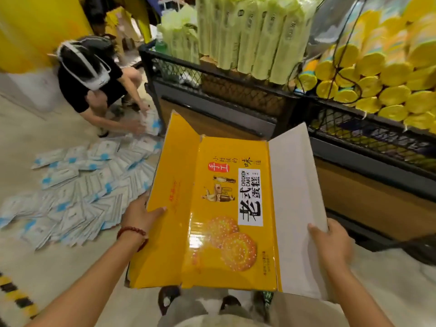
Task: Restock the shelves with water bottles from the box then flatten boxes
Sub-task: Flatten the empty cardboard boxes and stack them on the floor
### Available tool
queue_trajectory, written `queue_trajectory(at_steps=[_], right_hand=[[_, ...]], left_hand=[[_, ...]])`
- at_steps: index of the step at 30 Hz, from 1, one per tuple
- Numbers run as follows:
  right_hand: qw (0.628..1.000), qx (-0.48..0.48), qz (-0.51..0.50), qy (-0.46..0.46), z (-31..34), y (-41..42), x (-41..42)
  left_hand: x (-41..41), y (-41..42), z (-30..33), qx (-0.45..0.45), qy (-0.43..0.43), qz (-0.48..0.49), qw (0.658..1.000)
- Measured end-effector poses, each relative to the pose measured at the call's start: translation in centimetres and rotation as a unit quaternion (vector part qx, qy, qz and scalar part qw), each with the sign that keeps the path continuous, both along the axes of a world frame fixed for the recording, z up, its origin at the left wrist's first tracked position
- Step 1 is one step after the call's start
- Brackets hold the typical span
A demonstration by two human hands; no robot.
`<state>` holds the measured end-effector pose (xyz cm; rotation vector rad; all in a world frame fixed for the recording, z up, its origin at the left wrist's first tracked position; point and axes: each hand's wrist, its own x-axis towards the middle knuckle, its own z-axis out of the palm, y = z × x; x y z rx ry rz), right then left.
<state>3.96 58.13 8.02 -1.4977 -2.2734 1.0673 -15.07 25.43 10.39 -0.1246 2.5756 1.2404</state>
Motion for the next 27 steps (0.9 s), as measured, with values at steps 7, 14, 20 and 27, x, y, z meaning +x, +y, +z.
queue_trajectory(at_steps=[7,14,20,27], right_hand=[[0.994,0.01,-0.105,-0.008,0.0,1.1,1.8],[0.971,-0.001,-0.214,-0.104,-0.7,-1.2,1.5],[0.921,-0.037,-0.375,-0.103,-1.6,-6.7,5.3],[0.822,-0.044,-0.563,-0.073,-1.8,-14.7,14.1]], left_hand=[[-4.8,6.2,-0.6,-0.034,-0.02,-0.114,0.993],[-10.5,11.4,-0.8,-0.074,-0.046,-0.258,0.962],[-12.1,16.9,-1.5,-0.103,-0.067,-0.419,0.9],[-3.9,25.6,-2.3,-0.127,-0.064,-0.59,0.795]])
